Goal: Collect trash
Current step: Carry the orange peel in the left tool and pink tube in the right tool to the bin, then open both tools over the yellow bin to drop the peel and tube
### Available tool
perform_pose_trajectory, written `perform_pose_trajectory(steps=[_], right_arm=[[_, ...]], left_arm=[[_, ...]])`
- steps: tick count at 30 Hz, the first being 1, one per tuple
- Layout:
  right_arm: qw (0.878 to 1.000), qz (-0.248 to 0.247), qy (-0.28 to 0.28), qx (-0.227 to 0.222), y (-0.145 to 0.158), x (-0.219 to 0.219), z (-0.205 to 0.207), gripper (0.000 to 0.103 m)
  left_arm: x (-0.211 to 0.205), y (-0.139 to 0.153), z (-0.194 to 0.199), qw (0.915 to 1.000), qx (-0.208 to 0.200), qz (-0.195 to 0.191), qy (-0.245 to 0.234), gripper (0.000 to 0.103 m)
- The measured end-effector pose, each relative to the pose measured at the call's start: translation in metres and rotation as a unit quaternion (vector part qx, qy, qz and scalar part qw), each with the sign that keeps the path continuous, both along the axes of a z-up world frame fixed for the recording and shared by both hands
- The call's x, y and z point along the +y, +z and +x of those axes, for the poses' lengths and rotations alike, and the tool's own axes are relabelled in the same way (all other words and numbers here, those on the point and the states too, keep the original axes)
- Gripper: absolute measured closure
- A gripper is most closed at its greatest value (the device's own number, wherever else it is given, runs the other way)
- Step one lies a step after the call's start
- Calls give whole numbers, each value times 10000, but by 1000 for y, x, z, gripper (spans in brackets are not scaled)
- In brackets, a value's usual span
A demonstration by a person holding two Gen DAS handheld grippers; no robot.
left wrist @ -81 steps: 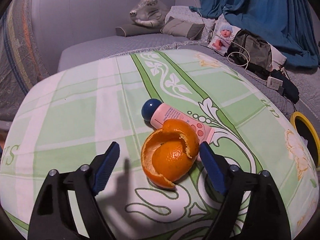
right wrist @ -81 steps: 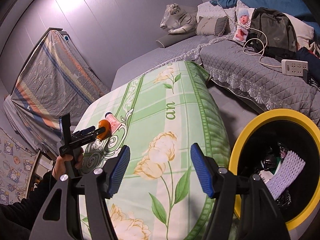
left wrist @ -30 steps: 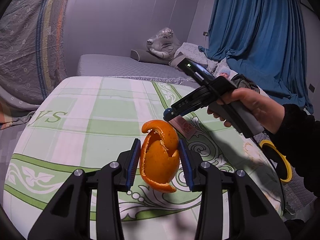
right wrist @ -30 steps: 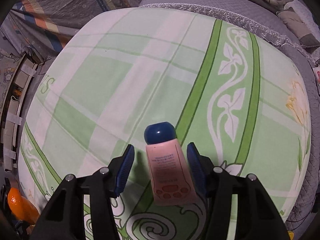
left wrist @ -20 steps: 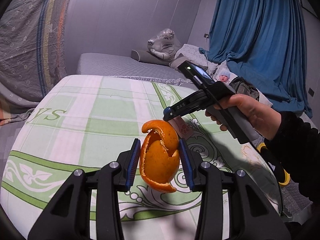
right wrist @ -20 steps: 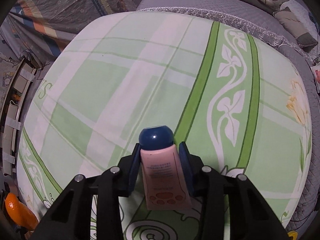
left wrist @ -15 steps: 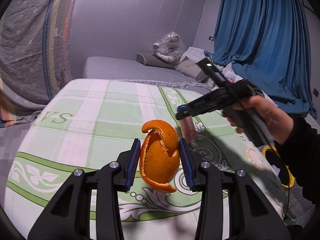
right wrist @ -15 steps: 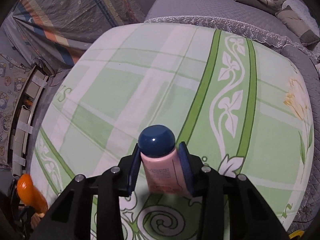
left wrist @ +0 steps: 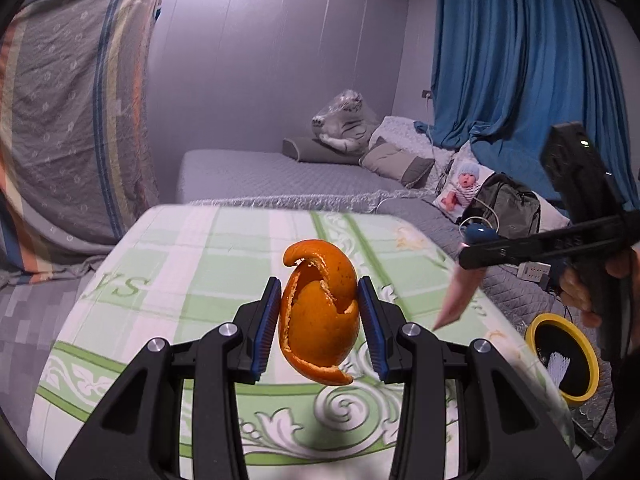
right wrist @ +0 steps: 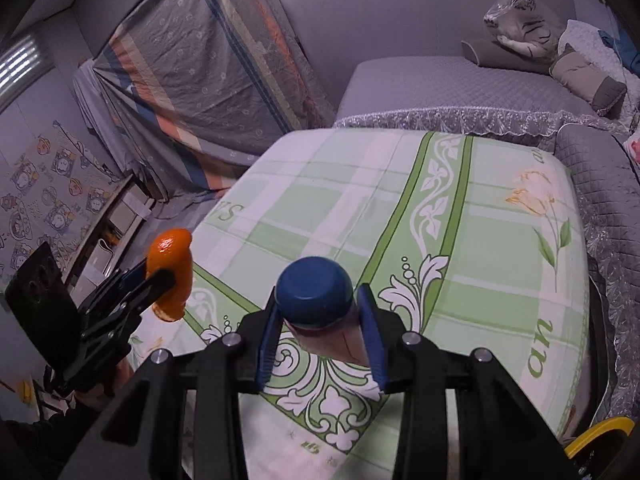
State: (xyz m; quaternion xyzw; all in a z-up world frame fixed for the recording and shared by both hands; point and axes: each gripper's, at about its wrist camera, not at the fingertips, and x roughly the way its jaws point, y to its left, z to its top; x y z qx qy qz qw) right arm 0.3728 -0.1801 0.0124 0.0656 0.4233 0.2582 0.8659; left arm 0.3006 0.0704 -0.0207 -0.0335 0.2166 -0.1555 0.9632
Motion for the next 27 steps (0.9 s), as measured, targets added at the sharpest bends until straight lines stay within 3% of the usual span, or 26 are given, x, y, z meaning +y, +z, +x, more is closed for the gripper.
perform_pose_trajectory(steps=[5, 11, 17, 21, 27], right_arm=[[9977, 228, -462, -435, 28, -59, -54, 68], [9887, 219, -1316, -682, 35, -145, -106, 68], [9715, 125, -2273, -657, 18, -227, -151, 68], [9508, -28, -3047, -565, -3, -275, -181, 68], [9241, 35, -3816, -222, -42, -323, -198, 68]], left_arm=[[-46, 22, -10, 9988, -212, 51, -445, 65], [-132, 41, -23, 9922, -363, 171, -1178, 65], [-220, 43, -37, 9784, -397, 351, -1999, 65], [-277, 35, -43, 9675, -303, 418, -2477, 65], [-360, 5, -40, 9484, 166, 400, -3142, 65]])
